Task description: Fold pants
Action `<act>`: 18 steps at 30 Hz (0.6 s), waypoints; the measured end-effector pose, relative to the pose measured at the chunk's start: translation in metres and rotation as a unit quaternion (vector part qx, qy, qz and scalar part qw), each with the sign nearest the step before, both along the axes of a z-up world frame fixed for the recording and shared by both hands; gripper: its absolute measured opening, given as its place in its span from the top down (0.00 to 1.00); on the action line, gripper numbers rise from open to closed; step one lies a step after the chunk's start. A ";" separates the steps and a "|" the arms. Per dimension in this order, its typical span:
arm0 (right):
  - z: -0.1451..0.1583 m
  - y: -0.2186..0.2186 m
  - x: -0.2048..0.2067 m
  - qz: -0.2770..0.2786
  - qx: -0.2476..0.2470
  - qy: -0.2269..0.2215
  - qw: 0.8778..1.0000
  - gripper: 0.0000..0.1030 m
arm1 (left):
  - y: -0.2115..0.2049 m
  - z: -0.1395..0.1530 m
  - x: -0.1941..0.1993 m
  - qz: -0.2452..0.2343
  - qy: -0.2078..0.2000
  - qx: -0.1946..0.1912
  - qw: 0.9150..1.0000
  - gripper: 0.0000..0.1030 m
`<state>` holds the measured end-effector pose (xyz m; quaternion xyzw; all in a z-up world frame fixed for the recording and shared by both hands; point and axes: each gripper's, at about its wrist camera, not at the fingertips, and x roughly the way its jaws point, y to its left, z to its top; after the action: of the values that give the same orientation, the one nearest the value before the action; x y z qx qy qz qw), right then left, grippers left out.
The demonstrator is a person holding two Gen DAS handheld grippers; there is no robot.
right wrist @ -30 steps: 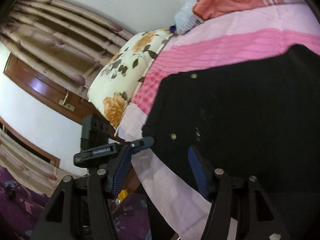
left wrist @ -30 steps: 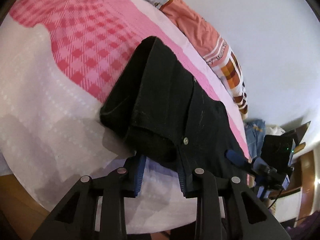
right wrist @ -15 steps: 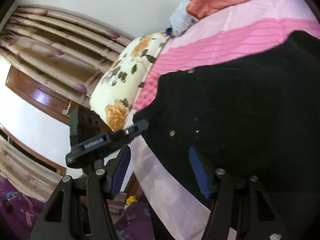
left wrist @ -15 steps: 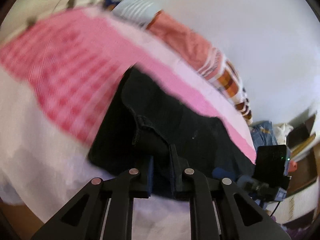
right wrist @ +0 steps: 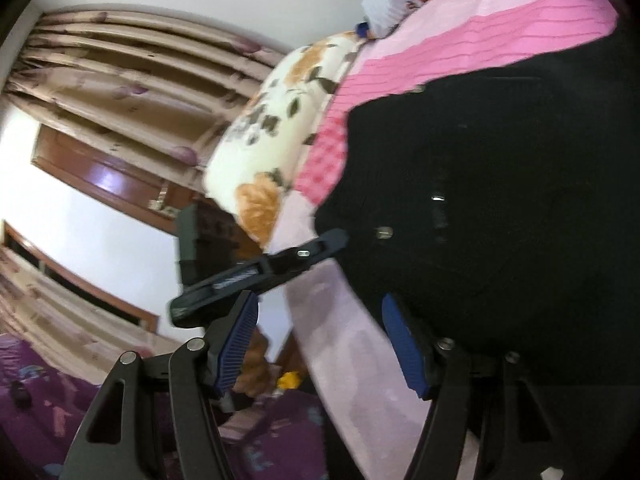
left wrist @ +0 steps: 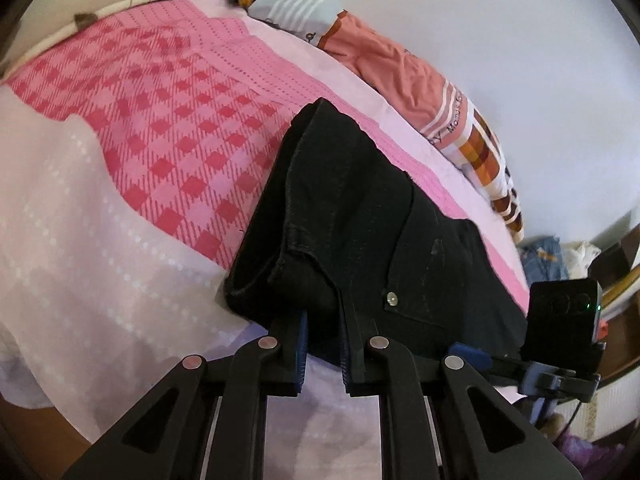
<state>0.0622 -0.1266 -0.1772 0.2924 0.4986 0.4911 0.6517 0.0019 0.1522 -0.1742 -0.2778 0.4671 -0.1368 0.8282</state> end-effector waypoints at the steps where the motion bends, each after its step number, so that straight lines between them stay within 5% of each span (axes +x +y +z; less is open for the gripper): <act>1: 0.002 0.000 0.000 0.001 0.008 -0.001 1.000 0.39 | 0.004 -0.001 0.000 0.004 0.004 -0.011 1.000 0.82; 5: -0.008 0.002 0.009 -0.010 0.022 0.010 1.000 0.43 | -0.001 0.003 0.004 -0.017 -0.007 0.008 1.000 0.80; 7: -0.018 0.009 0.010 0.000 0.018 0.015 1.000 0.71 | -0.007 0.009 0.006 -0.035 -0.020 0.042 0.998 0.78; 9: -0.027 0.021 0.008 0.005 -0.058 0.000 0.998 0.99 | -0.004 0.011 0.005 -0.029 -0.017 0.040 0.999 0.67; 11: -0.034 0.024 0.006 0.005 -0.083 -0.001 0.997 1.00 | 0.004 0.015 0.003 -0.013 -0.016 0.041 0.999 0.59; 14: -0.034 0.026 0.006 0.004 -0.092 -0.001 0.996 1.00 | 0.011 0.026 0.002 0.035 -0.017 0.126 0.991 0.22; 15: -0.035 0.026 0.007 0.002 -0.093 0.001 0.996 1.00 | 0.013 0.029 0.003 0.053 -0.016 0.158 0.986 0.20; 18: -0.034 0.025 0.005 0.000 -0.096 -0.005 0.995 1.00 | 0.021 0.042 -0.006 0.070 -0.037 0.146 0.986 0.20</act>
<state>0.0670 -0.1012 -0.2115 0.2264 0.5404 0.4424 0.6790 -0.0037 0.1729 -0.1319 -0.1800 0.4308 -0.0192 0.8841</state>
